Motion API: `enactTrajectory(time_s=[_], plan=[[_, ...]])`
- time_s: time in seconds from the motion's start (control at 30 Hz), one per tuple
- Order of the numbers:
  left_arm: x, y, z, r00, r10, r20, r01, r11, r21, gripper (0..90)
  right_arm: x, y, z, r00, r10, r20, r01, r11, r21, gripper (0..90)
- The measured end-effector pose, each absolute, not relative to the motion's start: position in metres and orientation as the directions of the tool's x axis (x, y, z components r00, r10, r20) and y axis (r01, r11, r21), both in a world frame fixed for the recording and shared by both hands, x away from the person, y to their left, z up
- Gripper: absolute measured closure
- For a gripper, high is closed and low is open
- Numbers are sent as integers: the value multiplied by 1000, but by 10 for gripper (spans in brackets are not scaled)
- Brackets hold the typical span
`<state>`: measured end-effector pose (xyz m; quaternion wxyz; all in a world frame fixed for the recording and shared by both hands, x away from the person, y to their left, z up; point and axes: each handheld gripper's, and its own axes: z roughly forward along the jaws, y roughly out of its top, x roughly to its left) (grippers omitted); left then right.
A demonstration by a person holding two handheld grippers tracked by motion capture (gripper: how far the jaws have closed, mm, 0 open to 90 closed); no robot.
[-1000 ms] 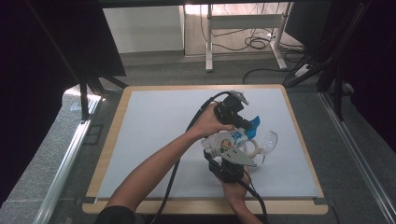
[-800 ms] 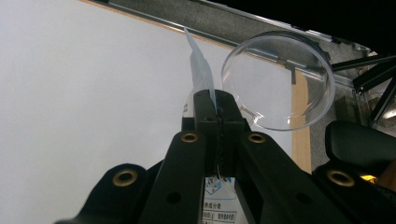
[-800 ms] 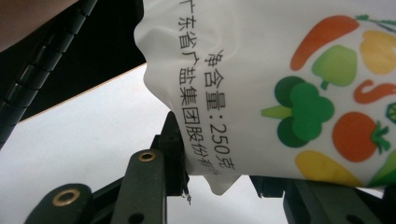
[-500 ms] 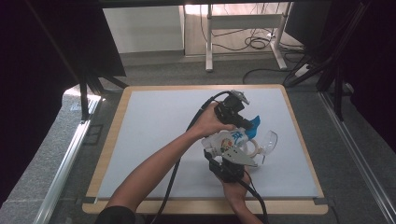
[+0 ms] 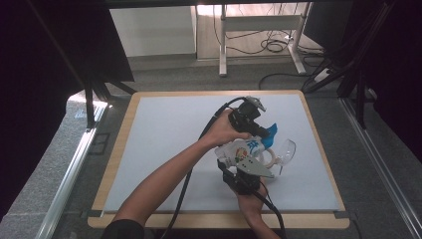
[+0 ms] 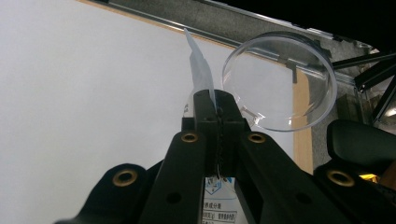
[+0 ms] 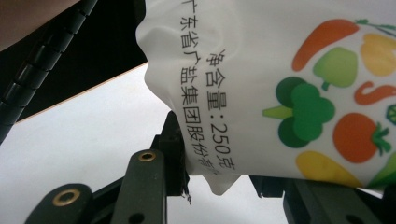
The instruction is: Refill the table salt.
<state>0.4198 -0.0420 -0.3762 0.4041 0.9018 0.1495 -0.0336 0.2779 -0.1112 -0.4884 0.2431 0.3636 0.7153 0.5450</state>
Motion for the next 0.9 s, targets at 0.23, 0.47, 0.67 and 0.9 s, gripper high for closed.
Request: enactTrajectory(time_s=[0.23, 0.47, 0.67, 0.9], plan=[[420, -42, -377, 953, 240, -182, 296, -629, 719, 900, 278, -111, -489, -617, 786, 49, 256, 142, 956, 627], [420, -42, -377, 954, 236, -185, 295, -626, 722, 900, 278, -111, -488, -614, 788, 46, 252, 140, 958, 627], [420, -43, -377, 954, 236, -185, 295, -628, 720, 900, 278, -111, -488, -613, 788, 47, 252, 139, 958, 627], [419, -46, -375, 955, 232, -183, 291, -631, 719, 900, 276, -112, -486, -607, 794, 49, 249, 131, 960, 628]])
